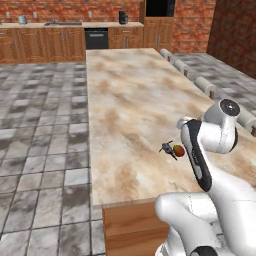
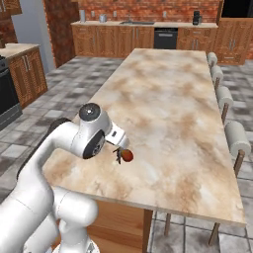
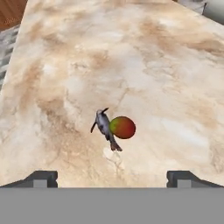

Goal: Open the fridge, remove the mango, potato, and fish, and place them on any counter.

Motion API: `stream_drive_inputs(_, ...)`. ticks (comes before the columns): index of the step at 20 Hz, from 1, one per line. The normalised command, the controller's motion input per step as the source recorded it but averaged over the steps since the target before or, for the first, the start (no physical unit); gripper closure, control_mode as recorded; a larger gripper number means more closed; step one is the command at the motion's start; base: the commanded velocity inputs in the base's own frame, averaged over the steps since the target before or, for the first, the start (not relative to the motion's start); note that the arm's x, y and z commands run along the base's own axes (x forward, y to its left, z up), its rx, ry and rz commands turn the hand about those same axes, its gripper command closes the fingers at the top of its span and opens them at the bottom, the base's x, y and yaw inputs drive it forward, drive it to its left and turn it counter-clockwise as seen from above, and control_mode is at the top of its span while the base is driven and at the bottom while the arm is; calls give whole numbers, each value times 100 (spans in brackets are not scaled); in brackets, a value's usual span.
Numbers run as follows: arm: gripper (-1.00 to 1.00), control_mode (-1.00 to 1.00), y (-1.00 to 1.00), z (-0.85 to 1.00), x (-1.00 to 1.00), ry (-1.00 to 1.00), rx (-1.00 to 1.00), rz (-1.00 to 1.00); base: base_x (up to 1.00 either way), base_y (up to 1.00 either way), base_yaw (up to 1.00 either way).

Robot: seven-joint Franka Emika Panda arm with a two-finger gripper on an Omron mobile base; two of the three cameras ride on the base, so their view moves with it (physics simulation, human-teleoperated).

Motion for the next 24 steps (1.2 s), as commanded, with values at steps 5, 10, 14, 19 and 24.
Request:
stream_drive_inputs(5, -100, -100, 70, 87, -100, 22, 0, 1, 0, 0, 0)
stream_drive_inputs(10, -100, -100, 64, 40, -95, 31, 0, 7, 0, 0, 0)
stream_drive_inputs(14, -100, -100, 35, 11, -69, 34, -2, 7, 0, 0, 0)
stream_drive_inputs(19, -100, -100, 22, -1, -31, 39, -7, 4, 0, 0, 0)
stream_drive_inputs(24, -100, 100, 4, 0, -5, 5, -1, 1, -68, 28, 20)
